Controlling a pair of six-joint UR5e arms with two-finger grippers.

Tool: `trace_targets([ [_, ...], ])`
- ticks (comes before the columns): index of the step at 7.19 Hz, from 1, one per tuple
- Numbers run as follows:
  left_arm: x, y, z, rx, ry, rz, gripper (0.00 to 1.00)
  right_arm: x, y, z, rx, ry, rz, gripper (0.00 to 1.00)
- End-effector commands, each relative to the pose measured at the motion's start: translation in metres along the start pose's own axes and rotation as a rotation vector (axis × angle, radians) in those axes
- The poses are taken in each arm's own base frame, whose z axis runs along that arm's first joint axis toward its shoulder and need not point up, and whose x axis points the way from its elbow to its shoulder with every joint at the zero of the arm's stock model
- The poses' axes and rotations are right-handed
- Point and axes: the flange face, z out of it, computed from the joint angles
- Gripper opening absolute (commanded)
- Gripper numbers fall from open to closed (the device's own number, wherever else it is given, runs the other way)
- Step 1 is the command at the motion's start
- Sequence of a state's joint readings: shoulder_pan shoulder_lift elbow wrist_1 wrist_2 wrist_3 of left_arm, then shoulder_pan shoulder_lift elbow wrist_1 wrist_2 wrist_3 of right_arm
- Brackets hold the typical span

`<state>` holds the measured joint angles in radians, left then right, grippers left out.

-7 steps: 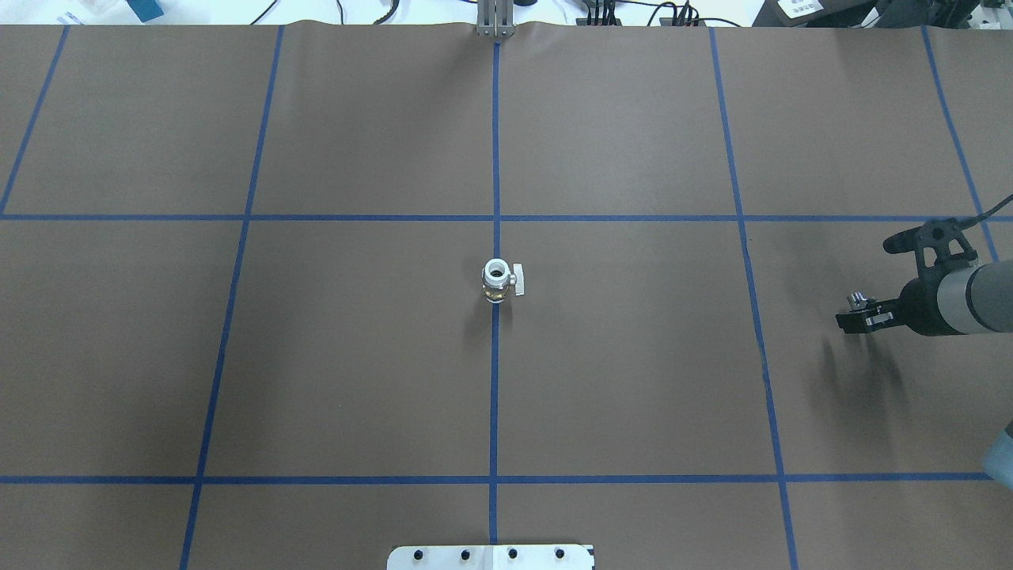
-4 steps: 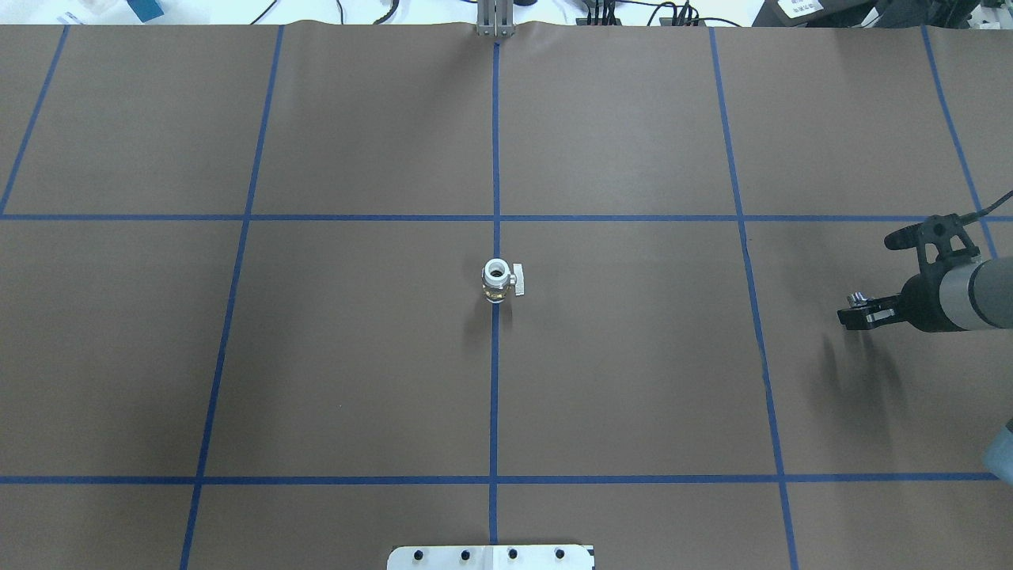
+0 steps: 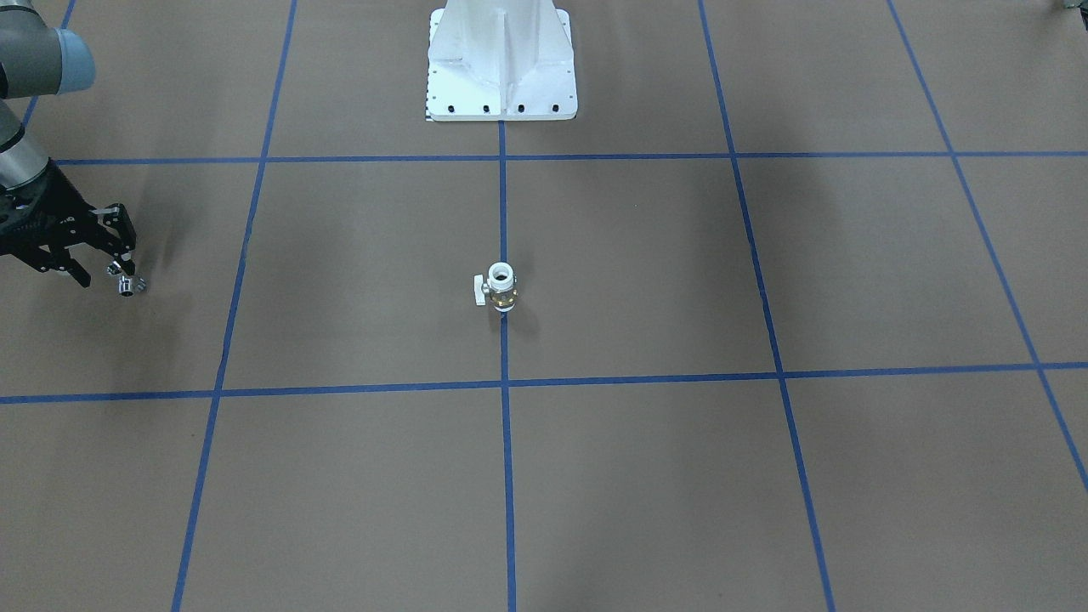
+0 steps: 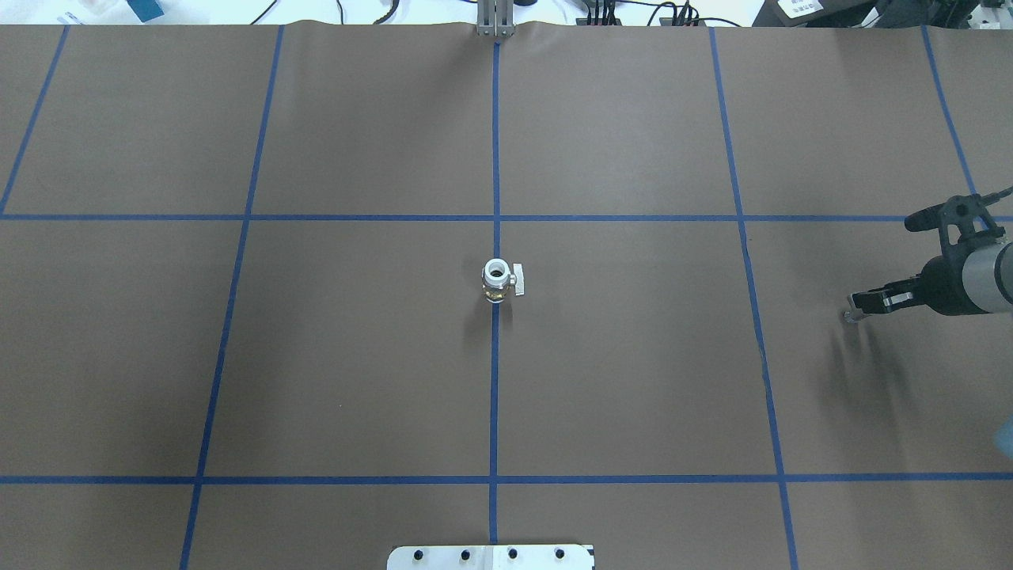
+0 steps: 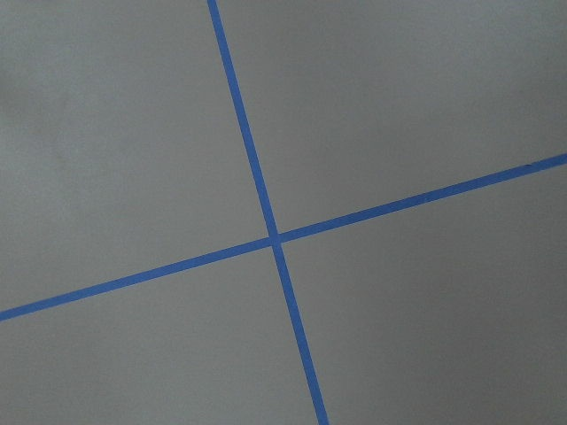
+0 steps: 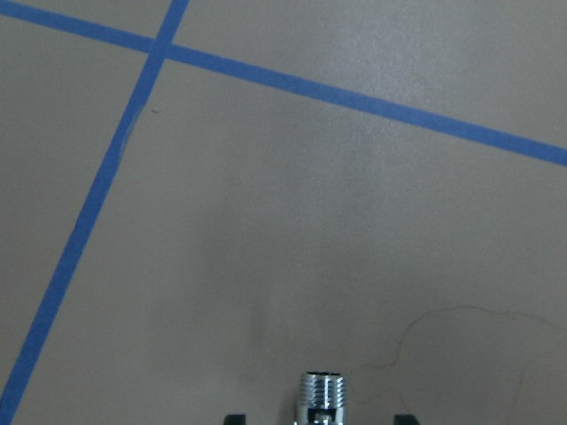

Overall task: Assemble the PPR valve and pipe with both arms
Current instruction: 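Lower the right gripper onto the chrome pipe fitting and grasp it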

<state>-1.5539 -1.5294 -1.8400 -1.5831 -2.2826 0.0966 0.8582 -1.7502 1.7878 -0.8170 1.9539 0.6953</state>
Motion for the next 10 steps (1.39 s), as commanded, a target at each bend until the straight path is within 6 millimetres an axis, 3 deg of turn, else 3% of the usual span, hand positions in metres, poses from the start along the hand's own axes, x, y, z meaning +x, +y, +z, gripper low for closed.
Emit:
trace_targets([
  [1,-0.0016,0.0005,0.0019,-0.003,0.000,-0.001,1.00,-0.0007,-0.0009,-0.0005,0.001,-0.002,0.004,0.63],
  [10,-0.0025,0.0009,0.0041,-0.007,0.001,-0.003,1.00,-0.0026,0.0051,0.0078,-0.021,-0.003,0.001,0.59],
])
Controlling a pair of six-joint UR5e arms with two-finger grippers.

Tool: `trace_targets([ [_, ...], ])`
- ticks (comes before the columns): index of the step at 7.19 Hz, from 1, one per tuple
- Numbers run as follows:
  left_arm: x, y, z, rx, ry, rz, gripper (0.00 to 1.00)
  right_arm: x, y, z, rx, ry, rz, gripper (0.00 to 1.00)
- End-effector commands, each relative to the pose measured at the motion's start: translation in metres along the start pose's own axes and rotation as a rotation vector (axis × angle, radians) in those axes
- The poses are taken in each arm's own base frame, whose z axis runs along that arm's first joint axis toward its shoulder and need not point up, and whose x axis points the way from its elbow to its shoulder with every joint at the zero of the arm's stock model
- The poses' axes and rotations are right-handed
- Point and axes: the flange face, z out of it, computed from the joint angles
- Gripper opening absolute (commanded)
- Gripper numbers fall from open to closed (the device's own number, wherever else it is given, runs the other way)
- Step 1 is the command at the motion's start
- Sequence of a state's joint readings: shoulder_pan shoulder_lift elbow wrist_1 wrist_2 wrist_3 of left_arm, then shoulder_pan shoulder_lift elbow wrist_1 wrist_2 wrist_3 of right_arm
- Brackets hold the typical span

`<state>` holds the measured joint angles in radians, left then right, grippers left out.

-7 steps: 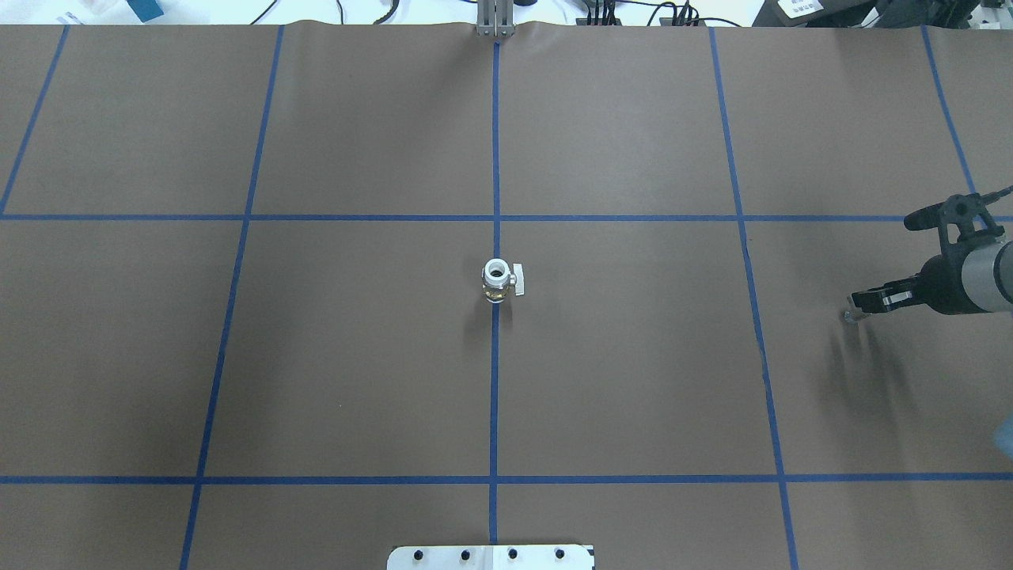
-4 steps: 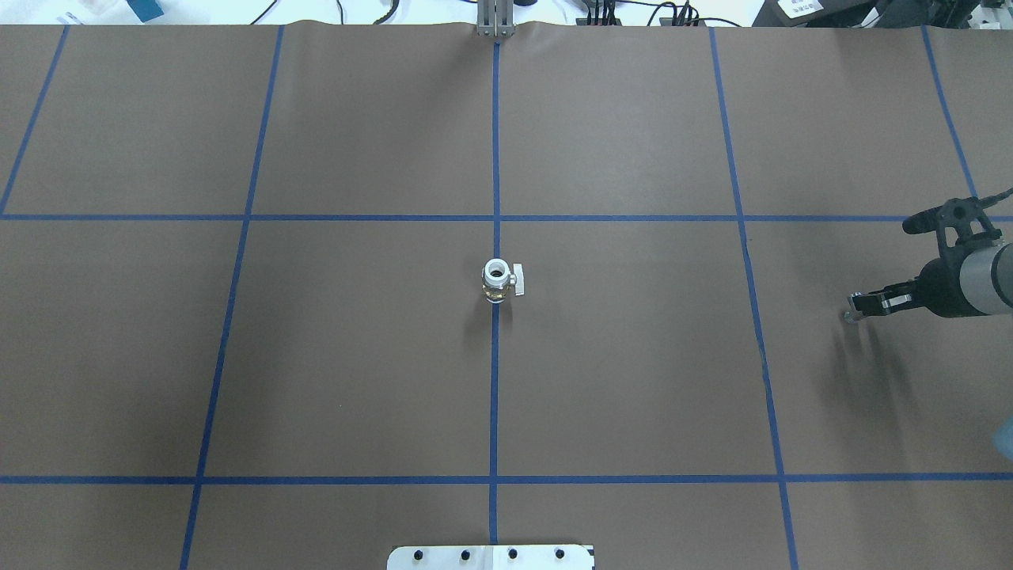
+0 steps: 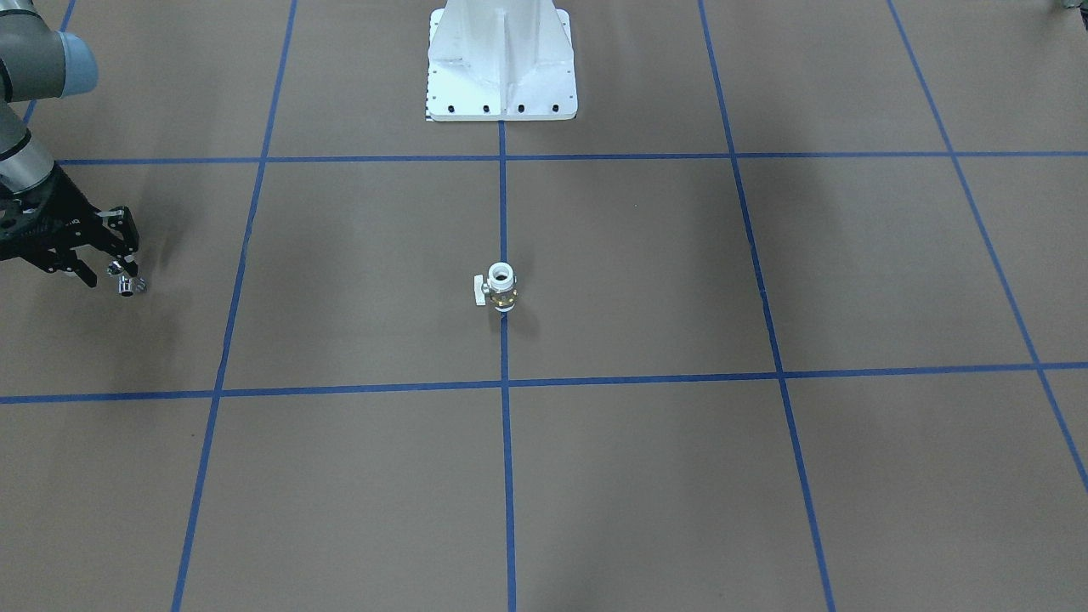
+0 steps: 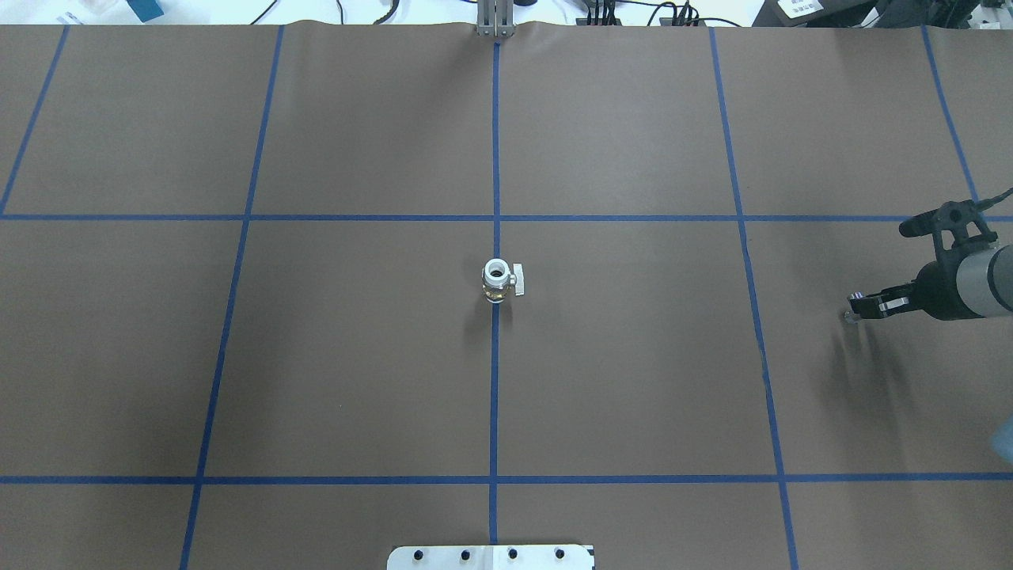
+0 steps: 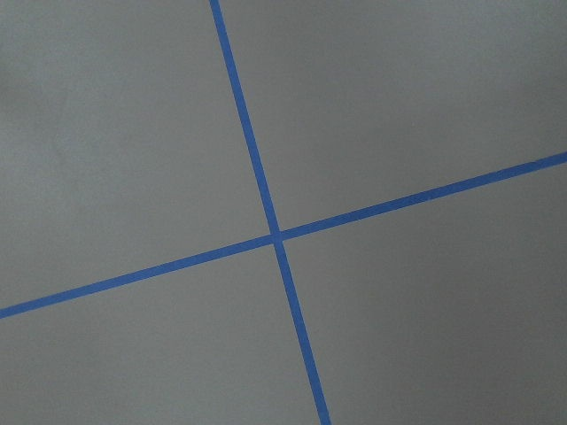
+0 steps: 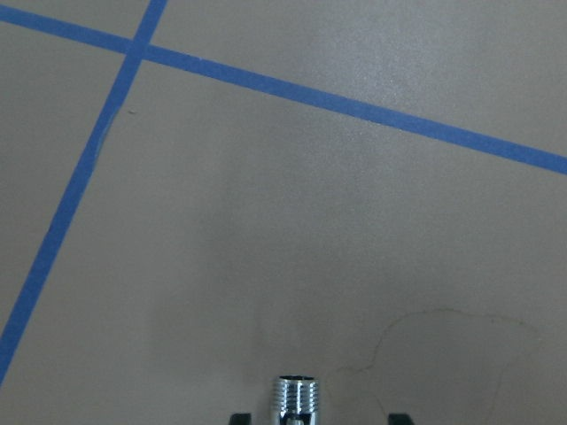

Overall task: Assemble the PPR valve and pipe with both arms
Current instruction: 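Lower the right gripper onto the chrome pipe fitting and grasp it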

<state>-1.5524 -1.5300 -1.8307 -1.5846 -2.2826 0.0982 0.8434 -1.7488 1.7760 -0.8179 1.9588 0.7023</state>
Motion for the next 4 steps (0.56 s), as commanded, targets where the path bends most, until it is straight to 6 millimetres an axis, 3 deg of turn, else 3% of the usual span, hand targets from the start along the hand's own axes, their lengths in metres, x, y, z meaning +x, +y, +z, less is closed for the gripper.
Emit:
trace_targets([
  [1,-0.0006,-0.0002,-0.0005,0.001,0.000,-0.001,1.00,-0.0011,0.0005,0.0005,-0.001,-0.001,-0.002,0.56],
  [3,-0.0009,0.0006,-0.0001,0.000,0.000,-0.002,1.00,-0.0014,0.0008,0.0005,-0.004,-0.005,-0.002,0.42],
  [4,-0.0009,0.0006,-0.0001,0.000,0.000,-0.002,1.00,-0.0016,0.0009,0.0005,-0.005,-0.006,-0.002,0.27],
])
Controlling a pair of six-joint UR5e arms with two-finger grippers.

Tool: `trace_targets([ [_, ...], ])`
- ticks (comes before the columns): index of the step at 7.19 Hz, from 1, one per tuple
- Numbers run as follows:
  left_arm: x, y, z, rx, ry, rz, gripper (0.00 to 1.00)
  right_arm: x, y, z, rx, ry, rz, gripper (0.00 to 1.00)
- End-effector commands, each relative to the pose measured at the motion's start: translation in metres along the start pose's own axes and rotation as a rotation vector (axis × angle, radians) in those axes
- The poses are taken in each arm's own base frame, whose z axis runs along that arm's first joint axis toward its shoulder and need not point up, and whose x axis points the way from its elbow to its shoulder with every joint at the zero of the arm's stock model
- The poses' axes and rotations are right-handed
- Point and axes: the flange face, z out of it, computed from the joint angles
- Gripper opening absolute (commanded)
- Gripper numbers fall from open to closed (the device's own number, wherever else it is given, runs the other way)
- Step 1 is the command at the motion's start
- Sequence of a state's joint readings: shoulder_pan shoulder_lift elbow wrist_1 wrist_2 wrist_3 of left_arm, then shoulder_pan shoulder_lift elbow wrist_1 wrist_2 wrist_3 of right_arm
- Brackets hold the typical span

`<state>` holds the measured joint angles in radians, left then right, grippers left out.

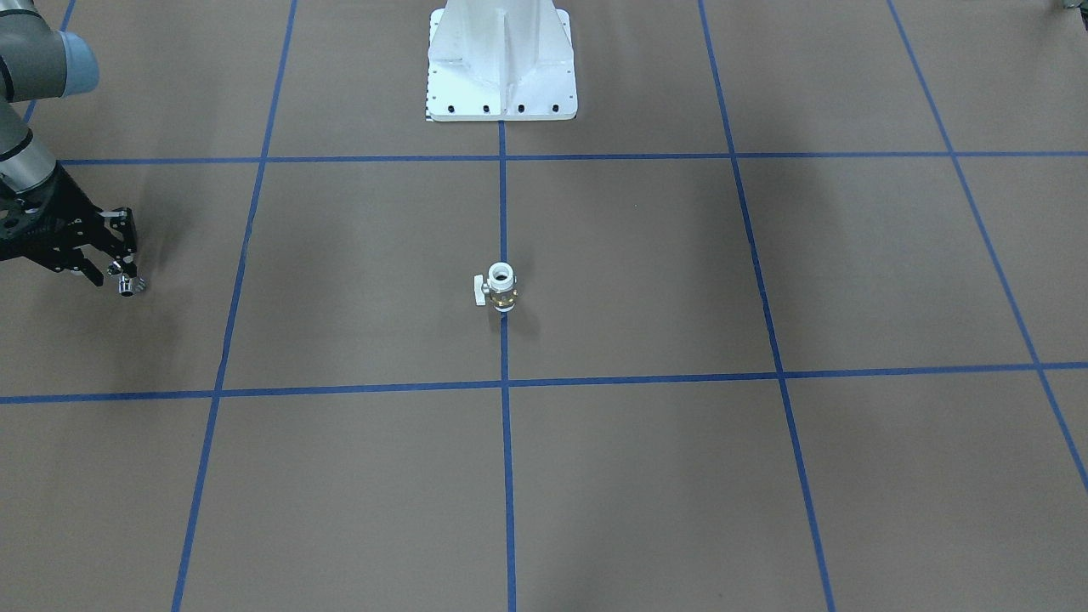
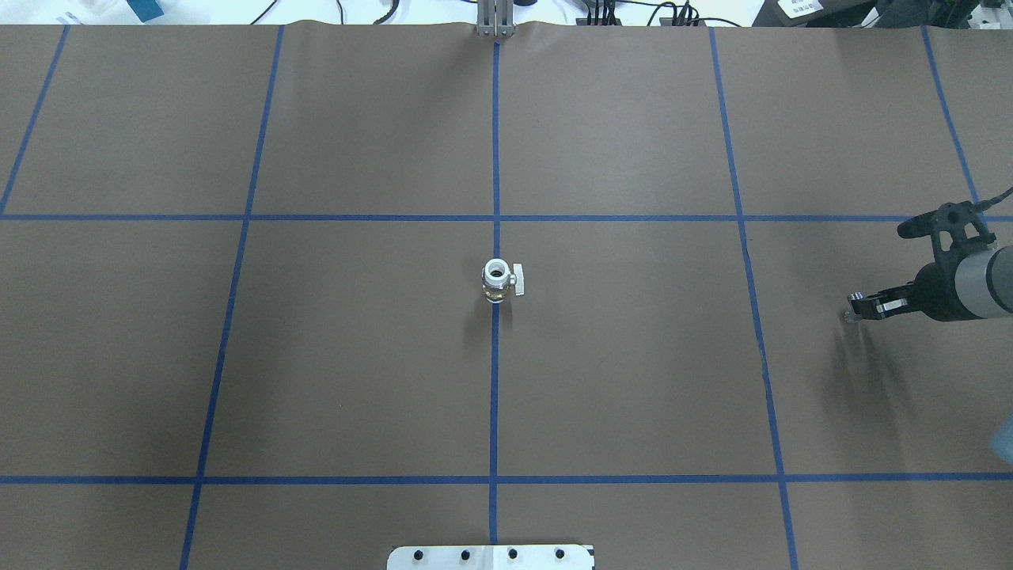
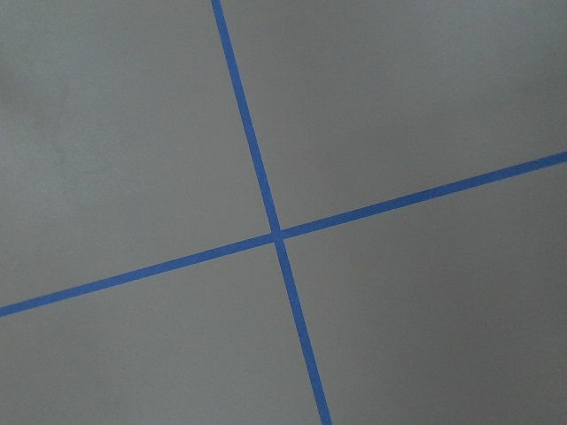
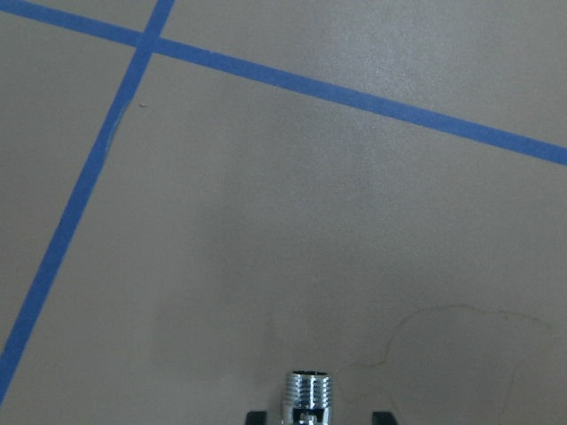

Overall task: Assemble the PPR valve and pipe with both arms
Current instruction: 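Lower the right gripper onto the chrome pipe fitting and grasp it, then carry the chrome fitting with the right gripper above the white valve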

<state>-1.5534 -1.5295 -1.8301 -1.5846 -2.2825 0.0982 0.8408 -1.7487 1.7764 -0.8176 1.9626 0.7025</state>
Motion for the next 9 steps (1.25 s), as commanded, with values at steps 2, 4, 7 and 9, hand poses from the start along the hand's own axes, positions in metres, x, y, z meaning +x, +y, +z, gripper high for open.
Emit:
trace_targets([
  [2,0.000,0.000,0.000,0.000,0.000,0.000,1.00,-0.004,-0.001,-0.002,0.001,-0.009,-0.005,0.00],
  [4,-0.001,0.001,0.001,-0.002,0.000,-0.001,1.00,-0.018,-0.009,-0.013,0.019,-0.040,-0.018,0.00],
  [7,-0.003,0.003,0.002,-0.005,0.000,-0.005,1.00,-0.057,-0.052,-0.017,0.041,-0.080,-0.031,0.00],
  [9,-0.003,0.003,0.003,-0.008,0.001,-0.007,1.00,-0.108,-0.110,-0.021,0.027,-0.067,0.028,0.00],
])
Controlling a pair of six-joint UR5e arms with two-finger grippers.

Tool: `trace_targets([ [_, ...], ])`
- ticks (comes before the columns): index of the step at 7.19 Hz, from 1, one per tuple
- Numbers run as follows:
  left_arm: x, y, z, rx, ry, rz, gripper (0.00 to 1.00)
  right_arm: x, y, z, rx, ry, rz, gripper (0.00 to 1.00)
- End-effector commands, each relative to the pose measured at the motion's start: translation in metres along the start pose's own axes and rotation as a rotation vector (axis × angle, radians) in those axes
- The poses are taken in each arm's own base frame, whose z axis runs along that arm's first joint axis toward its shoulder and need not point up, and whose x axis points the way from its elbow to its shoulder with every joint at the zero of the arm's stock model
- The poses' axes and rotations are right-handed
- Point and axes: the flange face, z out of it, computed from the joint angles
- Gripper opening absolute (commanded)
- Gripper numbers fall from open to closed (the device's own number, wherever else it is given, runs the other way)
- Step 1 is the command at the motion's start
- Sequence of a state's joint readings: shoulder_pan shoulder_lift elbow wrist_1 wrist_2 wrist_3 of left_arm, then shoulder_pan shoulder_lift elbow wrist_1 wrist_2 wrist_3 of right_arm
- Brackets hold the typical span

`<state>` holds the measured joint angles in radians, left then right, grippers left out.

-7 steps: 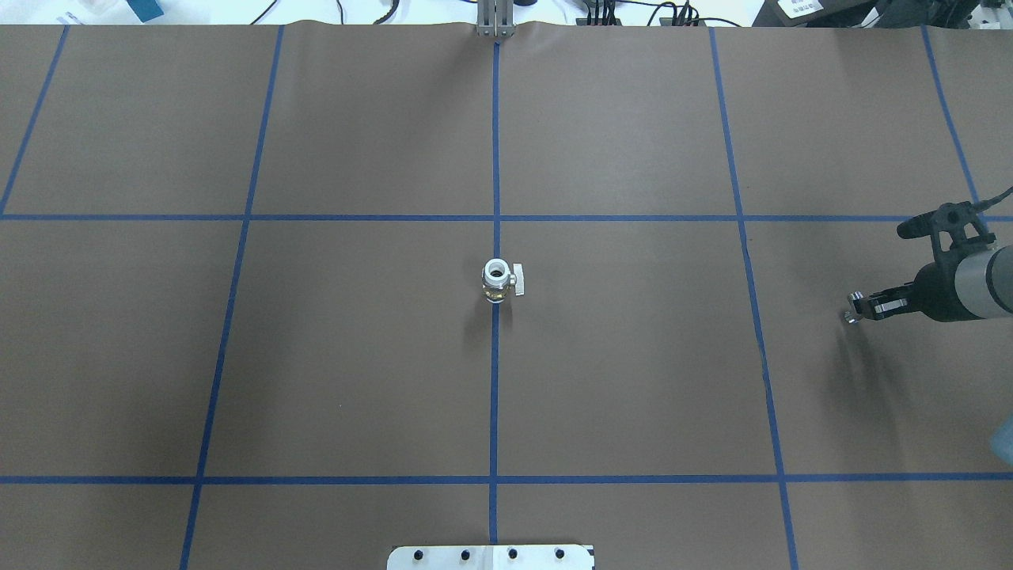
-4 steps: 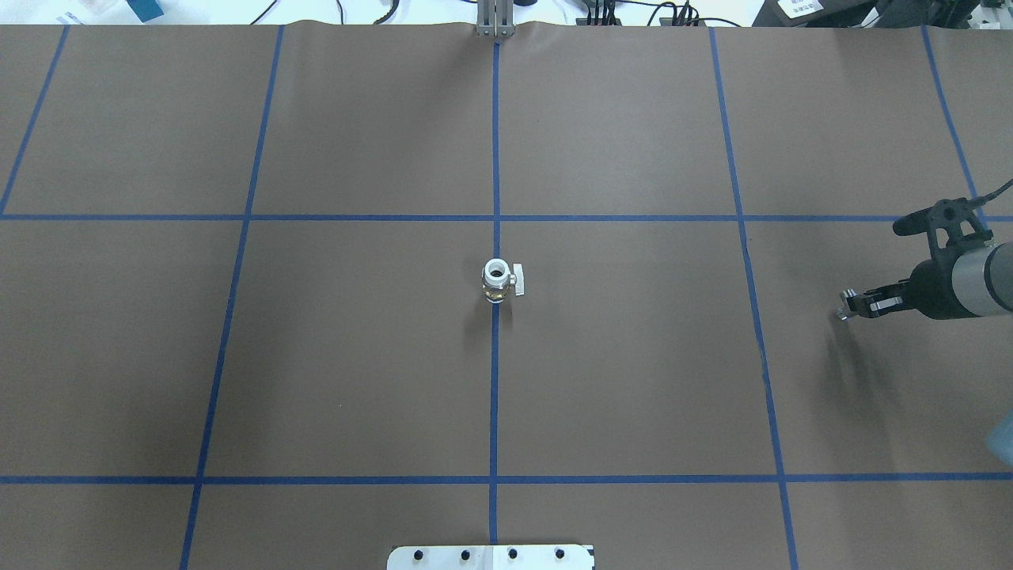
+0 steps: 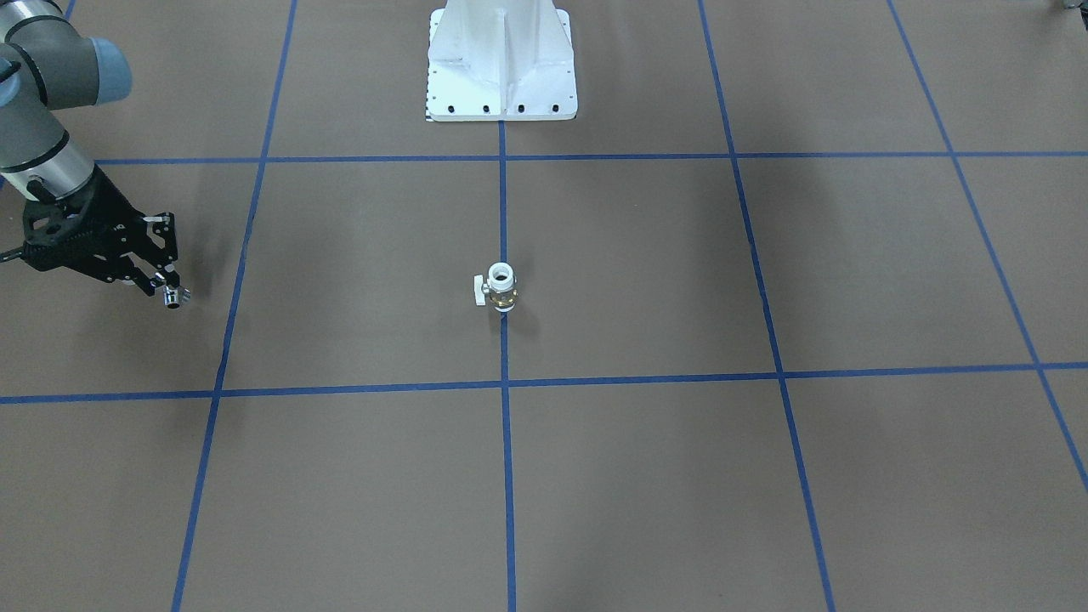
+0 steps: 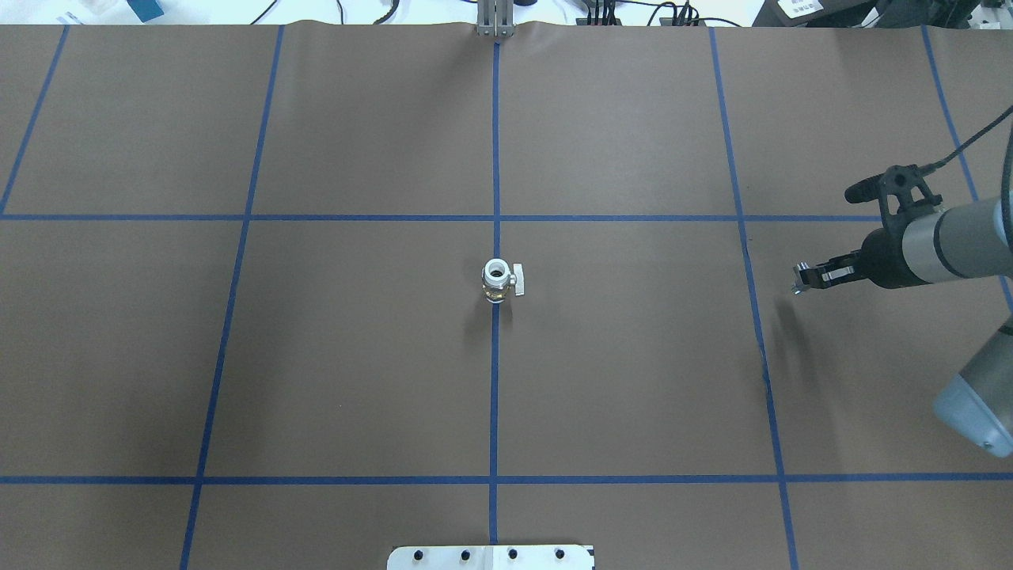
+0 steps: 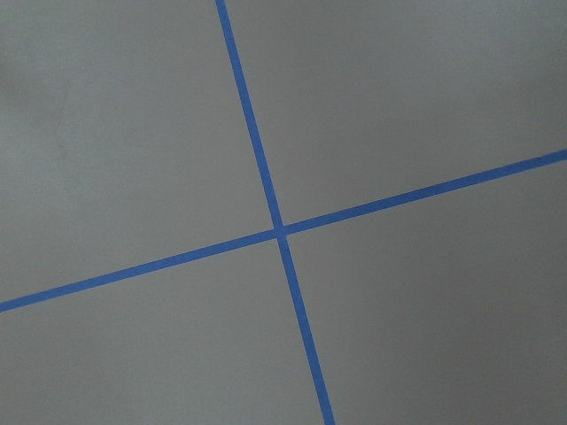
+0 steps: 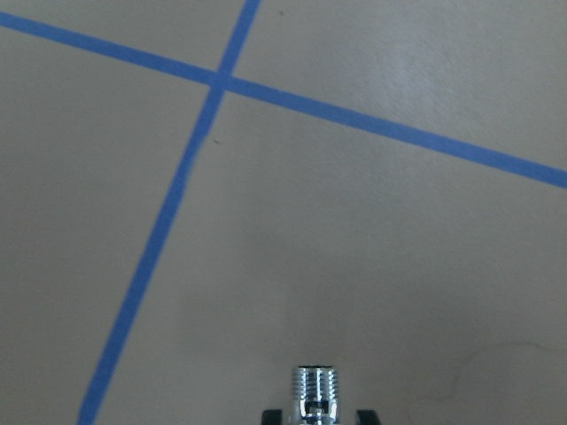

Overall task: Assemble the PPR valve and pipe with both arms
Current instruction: 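Carry the chrome fitting with the right gripper above the white valve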

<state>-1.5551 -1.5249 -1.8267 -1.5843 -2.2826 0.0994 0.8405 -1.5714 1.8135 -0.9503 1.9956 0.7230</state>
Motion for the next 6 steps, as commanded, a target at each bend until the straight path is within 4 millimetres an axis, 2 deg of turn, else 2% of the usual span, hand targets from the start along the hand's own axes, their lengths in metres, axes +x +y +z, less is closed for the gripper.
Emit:
trace_targets([
  [1,-0.002,0.001,0.002,-0.005,0.000,-0.008,1.00,-0.054,-0.059,-0.004,-0.011,0.012,0.059,0.00],
  [2,-0.004,0.002,0.005,-0.011,0.001,-0.011,1.00,-0.078,-0.082,-0.010,-0.009,0.020,0.063,0.00],
  [3,-0.005,0.002,0.006,-0.012,0.001,-0.012,1.00,-0.116,-0.111,-0.019,-0.012,0.018,0.124,0.00],
  [4,-0.005,0.004,0.007,-0.015,0.002,-0.013,1.00,-0.167,-0.129,-0.025,-0.019,0.005,0.193,0.00],
  [6,-0.006,0.005,0.008,-0.018,0.002,-0.015,1.00,-0.265,-0.146,-0.031,-0.014,0.028,0.271,0.00],
])
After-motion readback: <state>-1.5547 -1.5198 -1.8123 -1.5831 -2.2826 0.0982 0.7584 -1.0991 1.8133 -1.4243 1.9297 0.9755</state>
